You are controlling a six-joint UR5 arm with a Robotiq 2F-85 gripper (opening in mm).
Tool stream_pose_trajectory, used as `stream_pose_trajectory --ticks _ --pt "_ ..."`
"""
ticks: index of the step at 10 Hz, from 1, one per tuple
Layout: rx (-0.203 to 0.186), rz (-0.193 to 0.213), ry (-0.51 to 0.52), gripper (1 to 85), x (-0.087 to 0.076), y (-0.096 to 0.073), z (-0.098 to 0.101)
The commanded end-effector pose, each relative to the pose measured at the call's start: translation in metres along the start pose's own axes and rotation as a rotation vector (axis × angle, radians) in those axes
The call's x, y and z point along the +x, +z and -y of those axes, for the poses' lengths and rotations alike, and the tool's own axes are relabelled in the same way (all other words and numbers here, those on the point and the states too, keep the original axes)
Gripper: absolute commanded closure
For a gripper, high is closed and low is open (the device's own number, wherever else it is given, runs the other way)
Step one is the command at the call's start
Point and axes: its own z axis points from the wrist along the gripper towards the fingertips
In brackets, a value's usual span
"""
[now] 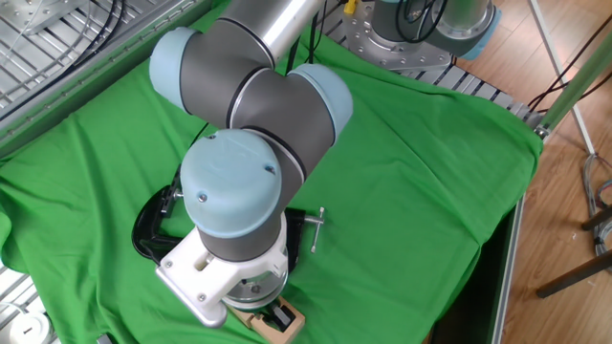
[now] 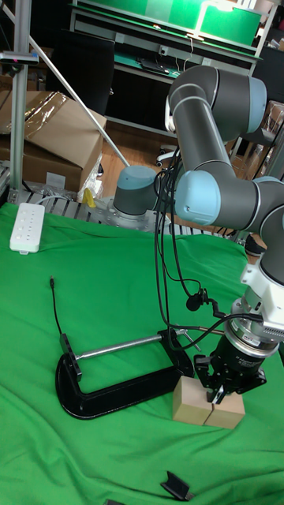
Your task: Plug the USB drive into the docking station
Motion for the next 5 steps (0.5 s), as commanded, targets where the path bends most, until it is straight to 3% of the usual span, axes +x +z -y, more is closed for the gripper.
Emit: stream_pose_trajectory --ticks 1,5 --pt "-0.010 -0.002 0.007 69.0 -0.0002 -0.0011 -0.0014" --pt "-0.005 -0.006 0.010 72.0 0.0009 -0.0011 -0.0001"
